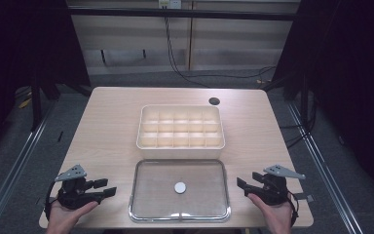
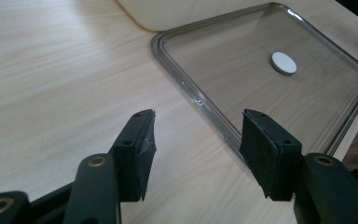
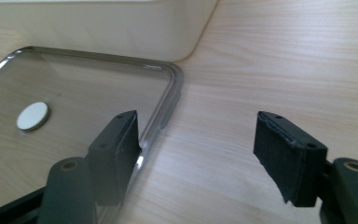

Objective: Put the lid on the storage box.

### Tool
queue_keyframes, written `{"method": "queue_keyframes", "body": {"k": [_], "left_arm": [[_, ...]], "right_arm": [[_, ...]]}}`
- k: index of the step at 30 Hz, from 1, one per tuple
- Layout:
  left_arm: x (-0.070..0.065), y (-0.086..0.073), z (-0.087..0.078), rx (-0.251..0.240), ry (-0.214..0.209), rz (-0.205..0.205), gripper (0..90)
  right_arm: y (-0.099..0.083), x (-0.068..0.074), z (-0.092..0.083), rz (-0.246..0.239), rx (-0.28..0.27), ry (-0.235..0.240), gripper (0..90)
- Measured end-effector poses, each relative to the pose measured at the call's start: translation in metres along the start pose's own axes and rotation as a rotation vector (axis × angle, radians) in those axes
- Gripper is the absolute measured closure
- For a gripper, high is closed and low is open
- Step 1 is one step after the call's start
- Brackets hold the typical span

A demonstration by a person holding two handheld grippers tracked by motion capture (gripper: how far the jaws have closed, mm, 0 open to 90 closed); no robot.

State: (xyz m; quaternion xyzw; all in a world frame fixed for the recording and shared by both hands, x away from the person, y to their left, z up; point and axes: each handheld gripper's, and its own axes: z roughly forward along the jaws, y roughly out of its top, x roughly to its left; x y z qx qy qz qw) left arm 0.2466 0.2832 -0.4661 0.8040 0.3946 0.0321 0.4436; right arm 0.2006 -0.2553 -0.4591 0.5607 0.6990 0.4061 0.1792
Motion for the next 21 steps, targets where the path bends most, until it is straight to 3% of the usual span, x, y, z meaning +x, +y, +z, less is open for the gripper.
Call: {"method": "queue_keyframes", "body": {"k": [2,5,6,7,9,14,16,18,21], "left_arm": [[-0.005,0.007,0.004,-0.001,0.0,0.029,47.6],[-0.006,0.013,0.008,0.002,-0.021,0.029,49.3],[-0.009,0.019,0.012,0.017,0.002,0.057,52.3],[-0.009,0.019,0.012,0.017,0.002,0.057,52.3],[-0.009,0.034,0.022,0.027,0.019,0.071,51.7],[-0.011,0.055,0.034,0.023,0.009,0.091,51.2],[-0.009,0.059,0.039,0.009,-0.001,0.071,50.3],[-0.007,0.056,0.042,-0.022,-0.027,0.022,49.6],[-0.009,0.051,0.046,0.009,-0.013,0.046,49.9]], "right_arm": [[0.004,0.003,0.001,-0.009,0.006,0.012,36.4],[0.009,0.005,0.004,-0.012,0.016,0.031,37.9],[0.014,0.007,0.007,-0.015,0.019,0.041,39.5],[0.014,0.007,0.007,-0.015,0.019,0.041,39.5],[0.026,0.008,0.014,-0.012,0.026,0.05,46.4],[0.044,0.013,0.024,-0.028,0.032,0.061,46.7],[0.048,0.014,0.03,-0.031,0.036,0.067,46.9],[0.046,0.015,0.038,-0.026,0.042,0.083,48.2],[0.041,0.016,0.048,-0.029,0.05,0.096,49.0]]}}
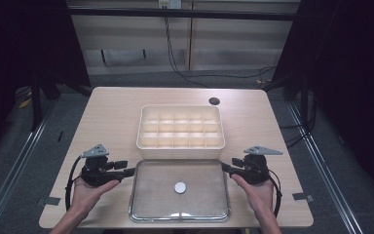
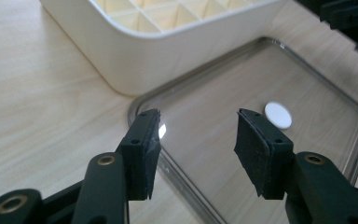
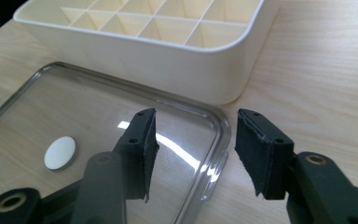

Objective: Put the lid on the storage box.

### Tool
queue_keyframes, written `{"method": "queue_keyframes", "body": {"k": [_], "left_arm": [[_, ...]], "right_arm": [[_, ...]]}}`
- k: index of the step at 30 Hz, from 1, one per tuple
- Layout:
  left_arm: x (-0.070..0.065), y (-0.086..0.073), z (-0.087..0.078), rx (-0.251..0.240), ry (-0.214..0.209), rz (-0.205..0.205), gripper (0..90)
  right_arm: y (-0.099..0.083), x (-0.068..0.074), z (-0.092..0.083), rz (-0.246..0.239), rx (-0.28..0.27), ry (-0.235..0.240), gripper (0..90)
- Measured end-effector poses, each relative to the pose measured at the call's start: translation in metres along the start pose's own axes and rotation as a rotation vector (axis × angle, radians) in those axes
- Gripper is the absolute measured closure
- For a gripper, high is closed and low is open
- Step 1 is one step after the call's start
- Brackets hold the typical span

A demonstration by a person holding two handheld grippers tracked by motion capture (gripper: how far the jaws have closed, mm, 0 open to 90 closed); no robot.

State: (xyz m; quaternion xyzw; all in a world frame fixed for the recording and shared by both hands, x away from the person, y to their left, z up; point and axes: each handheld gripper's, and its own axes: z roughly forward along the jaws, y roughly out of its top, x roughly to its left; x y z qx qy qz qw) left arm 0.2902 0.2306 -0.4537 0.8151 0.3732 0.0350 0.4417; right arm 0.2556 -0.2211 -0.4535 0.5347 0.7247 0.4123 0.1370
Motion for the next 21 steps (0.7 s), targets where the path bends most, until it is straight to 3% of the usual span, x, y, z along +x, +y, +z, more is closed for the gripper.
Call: {"method": "queue_keyframes", "body": {"k": [2,4,8,12,13,17,19,21], "left_arm": [[0.003,-0.007,0.001,0.02,0.022,0.023,50.8],[0.005,-0.01,0.002,0.023,0.024,0.018,52.0],[0.011,-0.018,0.013,0.079,0.029,0.019,52.8],[0.007,-0.018,0.018,0.085,0.008,0.015,53.1],[0.004,-0.02,0.023,0.112,0.01,0.037,53.0],[-0.001,-0.022,0.029,0.154,0.012,0.06,49.6],[-0.003,-0.023,0.03,0.16,0.022,0.067,49.5],[-0.004,-0.025,0.032,0.166,0.003,0.062,49.3]], "right_arm": [[-0.006,-0.001,0.01,-0.002,0.042,0.009,50.6],[-0.007,-0.002,0.011,-0.004,0.042,0.009,51.8],[-0.012,-0.011,0.015,0.011,0.048,0.003,54.6],[-0.017,-0.013,0.019,0.023,0.059,0.013,55.5],[-0.019,-0.013,0.023,0.014,0.081,0.003,55.5],[-0.022,-0.012,0.03,0.009,0.111,-0.006,55.2],[-0.023,-0.011,0.03,-0.002,0.112,-0.011,55.1],[-0.025,-0.009,0.031,0.007,0.137,-0.022,54.8]]}}
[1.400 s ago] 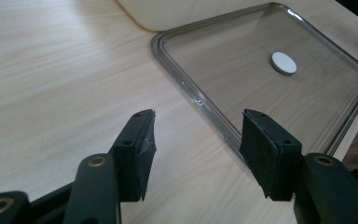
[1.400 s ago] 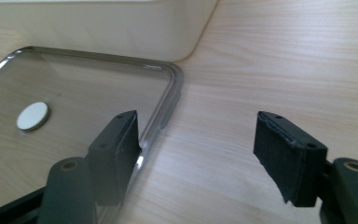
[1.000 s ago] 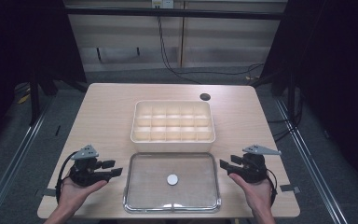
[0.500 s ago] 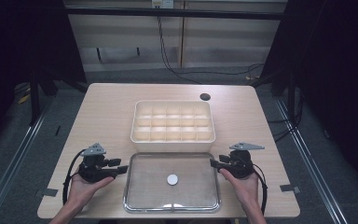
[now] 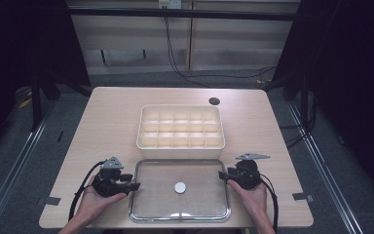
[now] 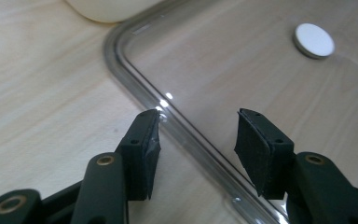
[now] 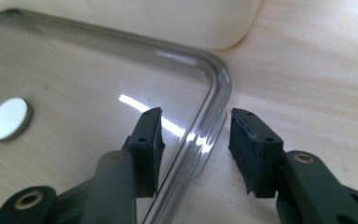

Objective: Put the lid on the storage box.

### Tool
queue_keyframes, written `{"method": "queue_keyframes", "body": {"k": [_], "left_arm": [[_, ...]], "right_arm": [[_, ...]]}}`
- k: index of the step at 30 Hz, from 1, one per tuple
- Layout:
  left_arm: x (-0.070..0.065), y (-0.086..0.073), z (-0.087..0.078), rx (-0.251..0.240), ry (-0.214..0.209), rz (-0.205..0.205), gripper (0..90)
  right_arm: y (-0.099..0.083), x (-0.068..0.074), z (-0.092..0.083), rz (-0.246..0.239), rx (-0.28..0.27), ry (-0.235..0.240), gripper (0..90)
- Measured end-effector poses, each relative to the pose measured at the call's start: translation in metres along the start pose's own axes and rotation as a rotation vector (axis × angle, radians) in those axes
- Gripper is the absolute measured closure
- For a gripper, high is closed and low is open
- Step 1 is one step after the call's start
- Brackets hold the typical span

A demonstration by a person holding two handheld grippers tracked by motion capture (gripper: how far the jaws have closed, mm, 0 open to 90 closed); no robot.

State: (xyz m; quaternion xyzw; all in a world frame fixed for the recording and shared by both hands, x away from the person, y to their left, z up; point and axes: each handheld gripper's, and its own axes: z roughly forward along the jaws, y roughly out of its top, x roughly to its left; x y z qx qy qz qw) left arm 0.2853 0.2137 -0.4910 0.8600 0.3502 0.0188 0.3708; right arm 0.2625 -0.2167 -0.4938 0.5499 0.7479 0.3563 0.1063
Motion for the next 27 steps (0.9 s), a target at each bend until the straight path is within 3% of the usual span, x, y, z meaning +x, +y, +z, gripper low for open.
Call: {"method": "queue_keyframes", "body": {"k": [5,11,13,17,18,19,20,21,24,27], "left_arm": [[0.002,-0.001,0.001,0.003,0.005,-0.006,49.6],[-0.002,-0.002,0.003,0.002,0.001,0.018,54.7],[-0.001,-0.002,0.002,0.002,-0.002,0.013,56.2],[0.002,-0.002,0.002,0.0,-0.012,0.003,59.6],[0.003,-0.002,0.002,-0.008,-0.016,-0.014,59.8],[0.003,-0.002,0.002,-0.008,-0.016,-0.014,59.8],[0.004,-0.003,0.002,-0.013,-0.012,-0.007,60.6],[0.004,-0.003,0.002,-0.013,-0.012,-0.007,61.4],[0.004,-0.003,0.002,-0.008,-0.012,-0.005,61.5],[0.004,-0.003,0.002,-0.008,-0.012,-0.004,61.8]], "right_arm": [[0.0,0.0,0.002,-0.015,0.004,-0.011,54.3],[-0.003,0.004,0.004,-0.008,-0.013,-0.007,54.0],[-0.004,0.005,0.003,0.023,-0.013,-0.009,54.0],[-0.005,-0.002,0.003,0.085,-0.034,0.029,56.7],[-0.005,-0.004,0.003,0.124,-0.037,0.047,57.2],[-0.005,-0.004,0.003,0.124,-0.037,0.047,57.2],[-0.006,-0.009,0.003,0.21,-0.053,0.083,59.0],[-0.006,-0.009,0.003,0.21,-0.053,0.083,59.0],[-0.007,-0.015,0.003,0.277,-0.061,0.118,60.9],[-0.008,-0.016,0.002,0.294,-0.065,0.125,62.0]]}}
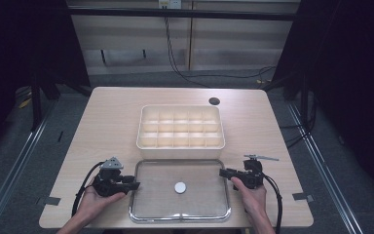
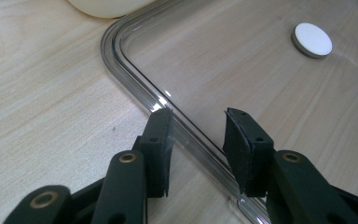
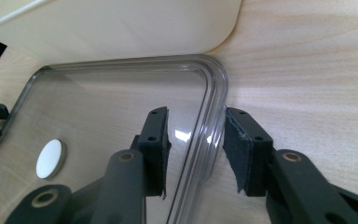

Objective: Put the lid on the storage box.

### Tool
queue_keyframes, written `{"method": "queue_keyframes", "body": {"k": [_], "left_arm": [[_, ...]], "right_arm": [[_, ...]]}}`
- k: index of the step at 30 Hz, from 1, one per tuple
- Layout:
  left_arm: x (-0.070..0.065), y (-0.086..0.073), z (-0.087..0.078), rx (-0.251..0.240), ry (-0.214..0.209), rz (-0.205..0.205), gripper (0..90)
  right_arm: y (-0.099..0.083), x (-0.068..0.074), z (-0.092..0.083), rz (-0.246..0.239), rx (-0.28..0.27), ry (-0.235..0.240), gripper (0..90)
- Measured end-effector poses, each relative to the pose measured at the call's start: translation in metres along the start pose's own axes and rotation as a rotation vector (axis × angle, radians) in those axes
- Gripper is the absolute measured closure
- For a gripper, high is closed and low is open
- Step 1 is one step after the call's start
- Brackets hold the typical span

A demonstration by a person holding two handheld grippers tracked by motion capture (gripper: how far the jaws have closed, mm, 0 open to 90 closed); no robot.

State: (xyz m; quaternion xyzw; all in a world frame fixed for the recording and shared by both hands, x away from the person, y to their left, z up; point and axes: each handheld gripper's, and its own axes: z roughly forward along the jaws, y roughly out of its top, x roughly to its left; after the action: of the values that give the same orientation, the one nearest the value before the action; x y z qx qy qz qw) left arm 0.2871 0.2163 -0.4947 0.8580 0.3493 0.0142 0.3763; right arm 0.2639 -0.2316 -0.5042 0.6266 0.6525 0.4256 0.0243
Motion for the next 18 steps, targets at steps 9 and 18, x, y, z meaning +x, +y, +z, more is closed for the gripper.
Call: {"method": "queue_keyframes", "body": {"k": [9,18], "left_arm": [[-0.0004,-0.0007,-0.0003,-0.002,0.0,-0.005,61.8],[0.0004,-0.0007,-0.0004,-0.003,-0.003,-0.014,62.4]], "right_arm": [[-0.0018,-0.0069,-0.0063,0.086,-0.042,0.082,63.8],[-0.0024,-0.0073,-0.0082,0.1,-0.045,0.149,67.8]]}}
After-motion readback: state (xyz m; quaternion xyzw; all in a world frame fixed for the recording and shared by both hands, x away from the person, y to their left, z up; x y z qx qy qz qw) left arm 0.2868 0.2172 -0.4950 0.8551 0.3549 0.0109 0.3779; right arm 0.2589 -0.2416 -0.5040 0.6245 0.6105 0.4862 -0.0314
